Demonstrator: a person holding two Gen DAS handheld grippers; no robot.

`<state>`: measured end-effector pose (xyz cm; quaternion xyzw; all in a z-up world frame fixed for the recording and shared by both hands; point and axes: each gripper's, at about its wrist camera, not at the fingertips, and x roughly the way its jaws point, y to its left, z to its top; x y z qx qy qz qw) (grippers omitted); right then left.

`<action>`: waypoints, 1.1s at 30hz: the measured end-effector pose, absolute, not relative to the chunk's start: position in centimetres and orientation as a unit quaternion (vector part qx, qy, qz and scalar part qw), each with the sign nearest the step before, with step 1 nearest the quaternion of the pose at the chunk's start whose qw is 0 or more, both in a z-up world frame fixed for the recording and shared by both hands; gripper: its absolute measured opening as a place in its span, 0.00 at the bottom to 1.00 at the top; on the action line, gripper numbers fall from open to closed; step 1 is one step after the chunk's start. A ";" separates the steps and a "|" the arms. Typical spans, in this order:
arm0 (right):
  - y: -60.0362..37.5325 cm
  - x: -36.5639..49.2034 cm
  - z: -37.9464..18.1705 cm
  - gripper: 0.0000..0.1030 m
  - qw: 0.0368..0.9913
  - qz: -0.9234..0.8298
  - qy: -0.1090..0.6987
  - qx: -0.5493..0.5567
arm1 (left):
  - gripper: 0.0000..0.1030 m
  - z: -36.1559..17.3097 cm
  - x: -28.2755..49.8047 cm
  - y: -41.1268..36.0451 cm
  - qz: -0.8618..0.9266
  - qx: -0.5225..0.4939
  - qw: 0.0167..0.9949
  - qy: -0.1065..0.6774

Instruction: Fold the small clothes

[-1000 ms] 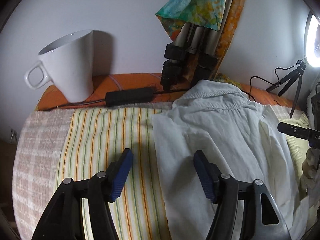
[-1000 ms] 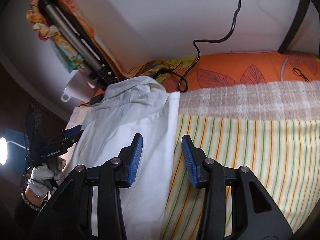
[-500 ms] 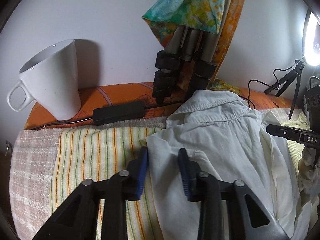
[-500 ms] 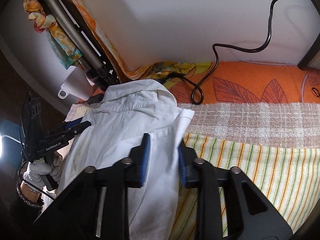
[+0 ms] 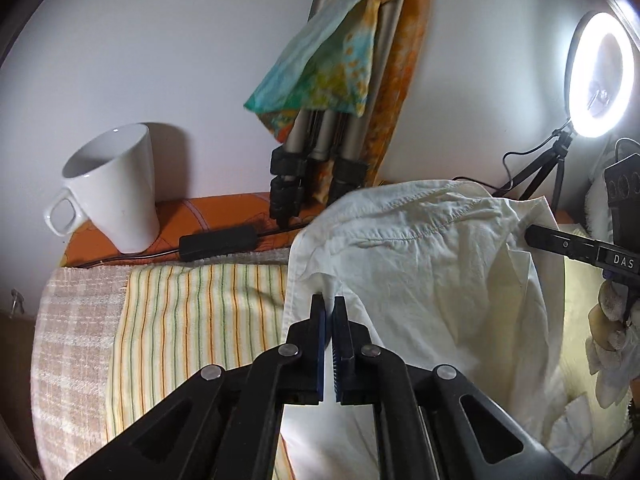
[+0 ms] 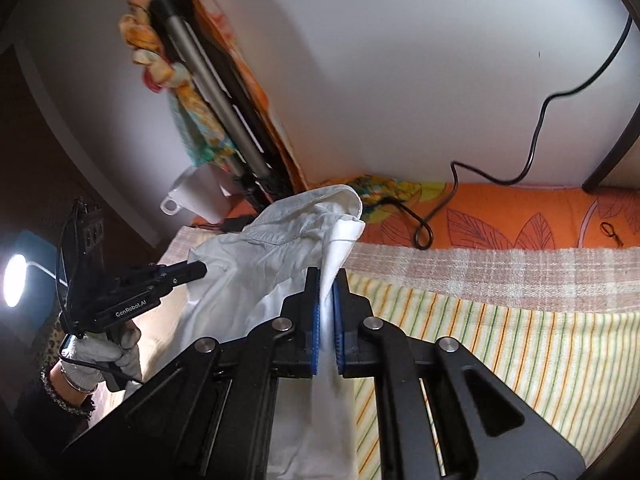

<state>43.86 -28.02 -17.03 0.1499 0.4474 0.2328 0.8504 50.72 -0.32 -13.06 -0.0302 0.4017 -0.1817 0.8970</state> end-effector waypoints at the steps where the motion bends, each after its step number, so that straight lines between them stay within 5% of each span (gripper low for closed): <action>1: -28.0 43.4 -16.4 0.07 0.853 0.234 0.443 0.148 | 0.00 -12.6 50.3 -0.2 -0.180 -0.033 0.899 0.398; 14: -27.9 35.9 -9.8 0.04 0.864 0.246 0.415 0.143 | 0.00 -6.3 41.4 1.3 -0.178 -0.046 0.916 0.356; 33: -27.7 23.4 -8.4 0.04 0.860 0.238 0.434 0.122 | 0.00 -6.2 27.1 2.7 -0.177 -0.050 0.913 0.365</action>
